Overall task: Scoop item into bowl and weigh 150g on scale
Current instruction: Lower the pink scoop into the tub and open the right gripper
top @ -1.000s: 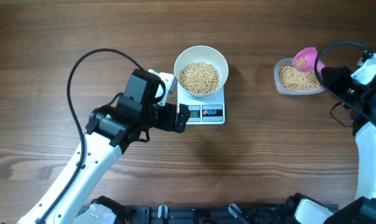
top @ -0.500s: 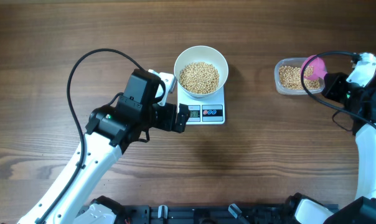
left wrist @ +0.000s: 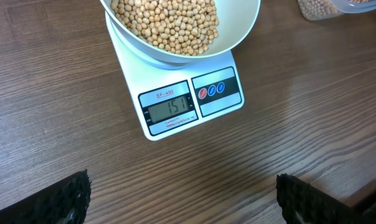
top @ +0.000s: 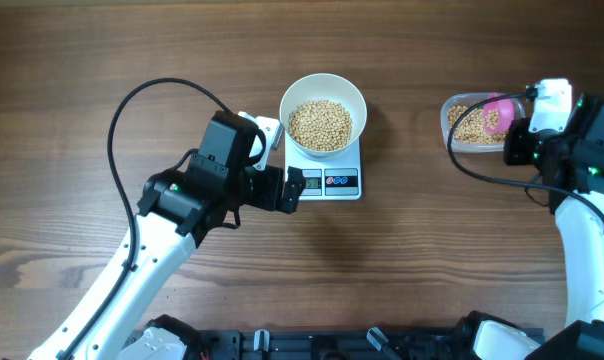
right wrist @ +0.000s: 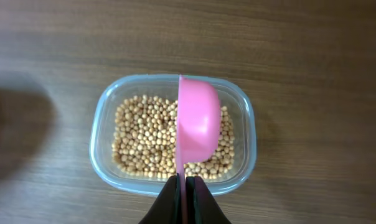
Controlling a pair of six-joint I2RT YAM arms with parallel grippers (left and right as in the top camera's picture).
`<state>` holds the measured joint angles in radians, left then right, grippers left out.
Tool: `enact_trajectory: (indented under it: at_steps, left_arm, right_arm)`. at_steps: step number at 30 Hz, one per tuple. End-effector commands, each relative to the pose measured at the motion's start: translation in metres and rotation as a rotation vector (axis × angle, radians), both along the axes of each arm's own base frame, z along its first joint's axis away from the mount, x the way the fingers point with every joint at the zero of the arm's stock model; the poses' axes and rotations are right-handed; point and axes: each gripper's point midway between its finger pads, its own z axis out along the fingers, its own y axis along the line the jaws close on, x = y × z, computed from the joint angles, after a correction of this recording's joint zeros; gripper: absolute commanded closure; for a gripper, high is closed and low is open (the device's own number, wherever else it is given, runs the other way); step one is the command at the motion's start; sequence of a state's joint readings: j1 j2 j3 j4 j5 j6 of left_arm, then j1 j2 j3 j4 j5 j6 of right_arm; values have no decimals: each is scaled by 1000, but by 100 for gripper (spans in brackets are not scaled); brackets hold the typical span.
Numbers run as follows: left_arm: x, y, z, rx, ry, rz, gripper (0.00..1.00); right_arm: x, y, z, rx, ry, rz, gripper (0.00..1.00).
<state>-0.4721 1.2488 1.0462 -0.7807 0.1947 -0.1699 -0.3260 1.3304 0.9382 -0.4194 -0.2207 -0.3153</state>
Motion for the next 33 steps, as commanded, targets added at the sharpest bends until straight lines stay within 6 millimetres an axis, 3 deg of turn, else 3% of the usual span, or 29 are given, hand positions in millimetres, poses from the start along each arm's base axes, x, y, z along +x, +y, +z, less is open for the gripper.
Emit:
enact_trajectory:
  at_steps: [1, 7, 17, 20, 25, 29, 33]
  left_arm:
    - [-1, -2, 4, -3, -16, -19, 0]
    - [-1, -2, 4, -3, -16, -19, 0]
    - [-1, -2, 4, -3, -16, -19, 0]
    - [-1, -2, 4, -3, -16, -19, 0]
    - [-1, -2, 4, -3, -16, -19, 0]
    - [-1, -2, 4, -3, -16, -19, 0]
    - [-1, -2, 4, -3, -16, -19, 0]
  right_arm:
    - [1, 4, -2, -150, 27, 83, 95]
    - [1, 13, -5, -226, 51, 132, 94]
    - [1, 15, -4, -196, 47, 110, 89]
    - [2, 15, -4, -166, 45, 78, 58]
    - [3, 14, -3, -147, 36, 55, 32]
    - [6, 14, 0, -96, 16, 0, 23]
    - [8, 21, 2, -60, 2, 22, 22]
